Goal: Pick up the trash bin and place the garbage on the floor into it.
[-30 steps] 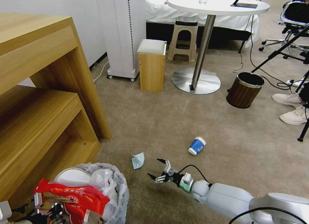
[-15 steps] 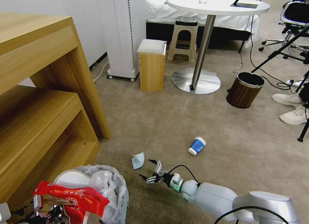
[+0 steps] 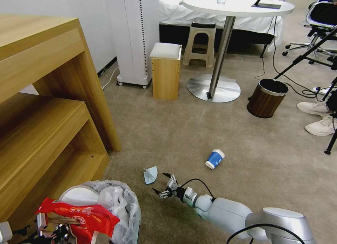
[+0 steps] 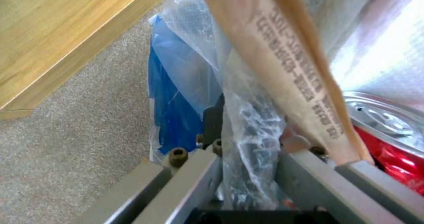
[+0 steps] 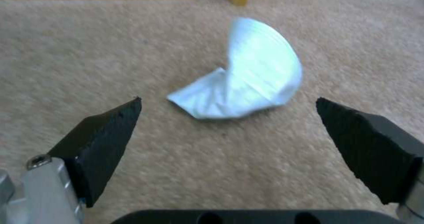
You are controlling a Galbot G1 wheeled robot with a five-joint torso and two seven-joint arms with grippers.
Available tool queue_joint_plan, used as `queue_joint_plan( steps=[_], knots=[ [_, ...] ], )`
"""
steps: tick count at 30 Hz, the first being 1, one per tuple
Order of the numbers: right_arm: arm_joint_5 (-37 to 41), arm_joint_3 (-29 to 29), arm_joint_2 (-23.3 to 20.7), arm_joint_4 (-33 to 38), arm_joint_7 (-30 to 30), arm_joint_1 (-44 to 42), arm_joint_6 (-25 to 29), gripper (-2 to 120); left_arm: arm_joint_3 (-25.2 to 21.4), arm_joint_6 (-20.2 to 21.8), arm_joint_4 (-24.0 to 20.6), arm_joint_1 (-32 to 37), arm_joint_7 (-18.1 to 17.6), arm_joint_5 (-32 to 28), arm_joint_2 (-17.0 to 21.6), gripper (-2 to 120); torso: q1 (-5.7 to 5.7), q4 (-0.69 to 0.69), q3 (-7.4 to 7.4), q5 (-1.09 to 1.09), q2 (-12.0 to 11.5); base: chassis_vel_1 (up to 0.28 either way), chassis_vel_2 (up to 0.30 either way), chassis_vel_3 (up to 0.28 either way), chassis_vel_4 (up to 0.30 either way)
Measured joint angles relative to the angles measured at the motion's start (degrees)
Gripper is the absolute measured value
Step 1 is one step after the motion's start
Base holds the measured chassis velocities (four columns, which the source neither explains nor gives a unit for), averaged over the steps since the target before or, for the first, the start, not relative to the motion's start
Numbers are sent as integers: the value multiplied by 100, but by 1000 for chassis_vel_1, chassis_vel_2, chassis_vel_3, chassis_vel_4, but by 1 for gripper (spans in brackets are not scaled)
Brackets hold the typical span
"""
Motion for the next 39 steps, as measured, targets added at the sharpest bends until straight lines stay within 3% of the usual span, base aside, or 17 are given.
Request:
queue_joint_plan(
  steps=[39],
  knots=[
    [-914, 283, 937, -923, 765, 103, -429, 100, 55, 7, 0, 37, 66, 63, -69, 0, 0, 0, 0, 0, 0, 0, 0, 0, 0]
  ],
)
